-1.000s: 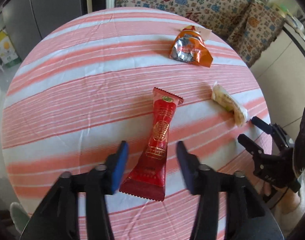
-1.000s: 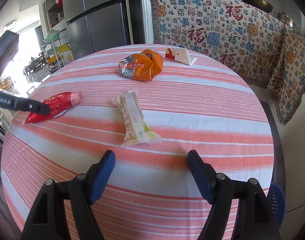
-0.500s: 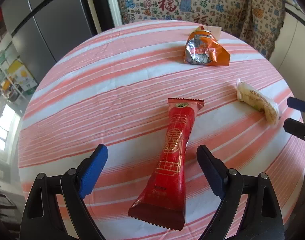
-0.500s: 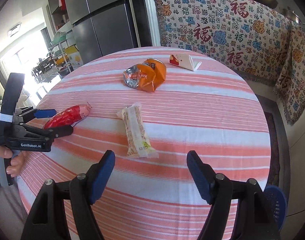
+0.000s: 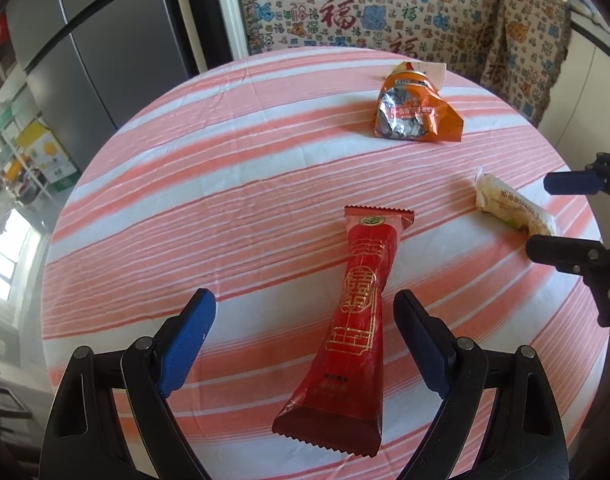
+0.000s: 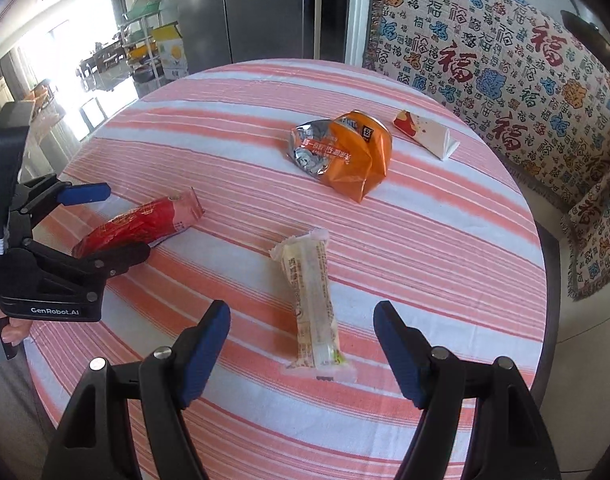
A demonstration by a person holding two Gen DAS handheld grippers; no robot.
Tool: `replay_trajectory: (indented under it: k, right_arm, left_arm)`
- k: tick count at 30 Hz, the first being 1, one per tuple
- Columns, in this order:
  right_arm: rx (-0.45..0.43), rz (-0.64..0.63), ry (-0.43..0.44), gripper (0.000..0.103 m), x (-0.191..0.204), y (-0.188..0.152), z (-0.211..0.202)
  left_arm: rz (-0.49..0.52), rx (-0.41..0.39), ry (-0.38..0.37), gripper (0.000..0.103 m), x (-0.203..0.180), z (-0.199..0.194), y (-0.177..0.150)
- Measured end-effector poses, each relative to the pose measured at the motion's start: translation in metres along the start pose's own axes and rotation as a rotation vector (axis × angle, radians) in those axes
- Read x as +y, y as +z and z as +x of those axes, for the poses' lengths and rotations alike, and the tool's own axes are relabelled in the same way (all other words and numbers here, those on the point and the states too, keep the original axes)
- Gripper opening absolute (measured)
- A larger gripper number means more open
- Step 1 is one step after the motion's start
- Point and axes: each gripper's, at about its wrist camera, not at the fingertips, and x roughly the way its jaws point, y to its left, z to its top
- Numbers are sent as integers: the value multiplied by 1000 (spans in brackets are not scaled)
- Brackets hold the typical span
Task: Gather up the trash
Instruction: 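Grasp the wrapped bread roll with the right gripper while the left gripper holds the snack stick, then carry the snack stick and bread roll over the blue wastebasket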
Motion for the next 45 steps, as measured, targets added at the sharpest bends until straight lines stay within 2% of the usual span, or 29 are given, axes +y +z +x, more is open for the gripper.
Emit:
replay_trajectory:
  k: [9,12,13,15,16,17,18,23,31,38,45]
  right_arm:
    - [91,-1,0,76,-2,13,5]
    - [108,7,10,76,-3,15,10]
    - [110,7,12,76,-3,16,11]
    - [114,13,17,76,-2,18,15]
    - [115,21,22,67,-3,17,16]
    - [112,32,33,50,-4,17,17]
    - [117,38,45,12,-5,16,17]
    - [56,104,54,12,-17,6,0]
    - [-1,235,90,12,-45,-23,-27]
    - [-35,310,100,12,-79,-48,-53]
    - [-88,396,55,12,-125,-84,-89]
  left_arm:
    - [1,-7,-66,89,4,-5,3]
    - [15,-5,-83,81,0,-4,3]
    - [17,-2,-88,73,-1,-3,4]
    - [17,16,-105,41,-2,0,4]
    - [11,32,-132,19,-2,3,4]
    - [1,32,-154,15,-2,2,3]
    - [-4,28,-155,13,-2,-1,4]
    - [-39,-17,-182,10,1,-15,7]
    - [-80,-20,-232,8,-16,-28,5]
    - [-79,-39,-259,8,-58,-49,9]
    - [-8,-29,-335,7,-134,-64,18]
